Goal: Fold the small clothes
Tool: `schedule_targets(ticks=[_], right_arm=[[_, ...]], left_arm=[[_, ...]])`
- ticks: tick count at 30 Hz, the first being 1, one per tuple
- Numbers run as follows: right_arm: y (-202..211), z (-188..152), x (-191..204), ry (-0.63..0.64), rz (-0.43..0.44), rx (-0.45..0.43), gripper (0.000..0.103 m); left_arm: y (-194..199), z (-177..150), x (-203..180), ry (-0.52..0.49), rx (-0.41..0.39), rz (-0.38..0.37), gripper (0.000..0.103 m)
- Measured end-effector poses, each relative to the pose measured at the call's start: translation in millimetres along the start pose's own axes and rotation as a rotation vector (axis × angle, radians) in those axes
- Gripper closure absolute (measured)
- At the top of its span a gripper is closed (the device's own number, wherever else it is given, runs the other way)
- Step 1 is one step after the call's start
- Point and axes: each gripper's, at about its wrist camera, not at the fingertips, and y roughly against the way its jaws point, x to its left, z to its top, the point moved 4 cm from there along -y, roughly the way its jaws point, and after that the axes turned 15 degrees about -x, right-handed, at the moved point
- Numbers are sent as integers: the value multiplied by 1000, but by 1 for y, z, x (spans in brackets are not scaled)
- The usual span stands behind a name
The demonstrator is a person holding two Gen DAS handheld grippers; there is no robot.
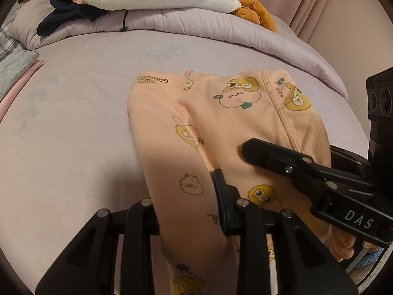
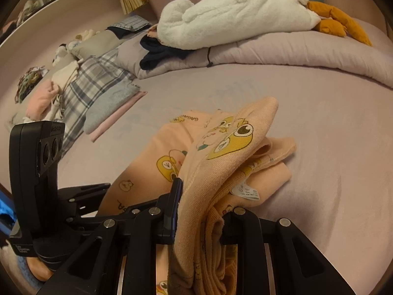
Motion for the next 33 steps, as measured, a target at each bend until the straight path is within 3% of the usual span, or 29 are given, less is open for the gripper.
schedule_targets(ticks=[19, 33], right_arm=[[-5, -7, -24, -73, -44, 49, 78], [-2, -14, -36, -140, -76, 72, 75]], left_arm=[[-2, -6, 5, -2, 11, 11, 69], [3, -8, 11, -1, 17, 32, 61]])
